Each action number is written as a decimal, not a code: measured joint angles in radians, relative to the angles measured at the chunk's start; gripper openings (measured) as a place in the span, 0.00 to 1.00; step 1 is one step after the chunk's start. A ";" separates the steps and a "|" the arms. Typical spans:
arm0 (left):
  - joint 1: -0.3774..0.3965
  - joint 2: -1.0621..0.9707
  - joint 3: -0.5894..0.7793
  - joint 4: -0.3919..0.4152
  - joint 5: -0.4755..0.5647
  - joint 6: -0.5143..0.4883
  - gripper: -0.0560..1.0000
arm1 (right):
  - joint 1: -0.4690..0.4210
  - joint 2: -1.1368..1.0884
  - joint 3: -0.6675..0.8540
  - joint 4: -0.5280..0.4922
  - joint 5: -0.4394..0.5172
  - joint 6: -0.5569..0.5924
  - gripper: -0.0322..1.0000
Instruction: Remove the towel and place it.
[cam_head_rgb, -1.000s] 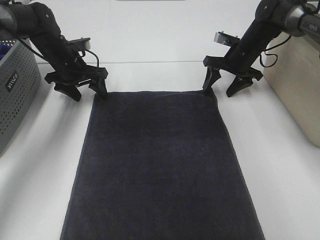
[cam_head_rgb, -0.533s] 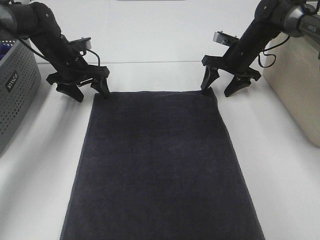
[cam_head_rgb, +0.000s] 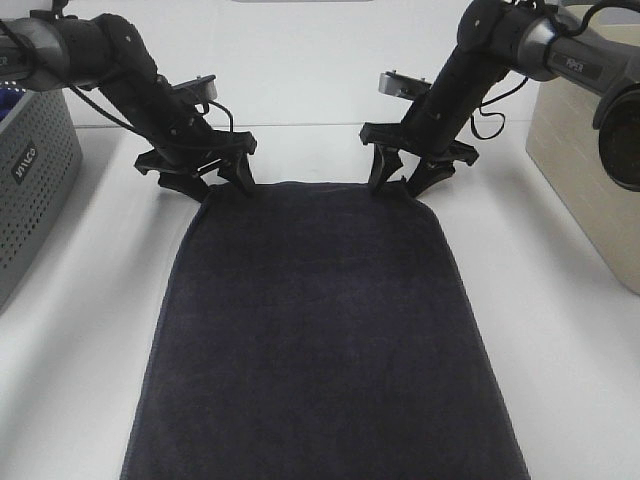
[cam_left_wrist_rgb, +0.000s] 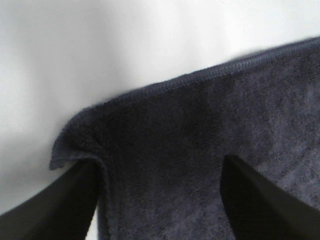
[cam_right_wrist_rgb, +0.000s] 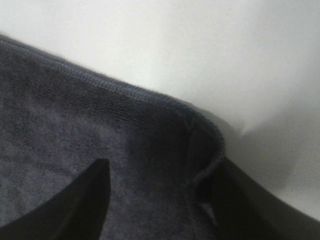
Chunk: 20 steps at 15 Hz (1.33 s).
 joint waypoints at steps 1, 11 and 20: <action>0.000 0.000 0.000 0.002 0.000 0.000 0.60 | 0.000 0.002 0.000 -0.015 -0.003 0.005 0.53; 0.000 0.016 -0.020 0.070 -0.060 0.016 0.06 | 0.000 0.031 -0.078 -0.103 0.007 0.016 0.05; 0.000 0.022 -0.118 0.073 -0.344 0.085 0.06 | 0.000 0.030 -0.158 -0.165 -0.338 -0.063 0.05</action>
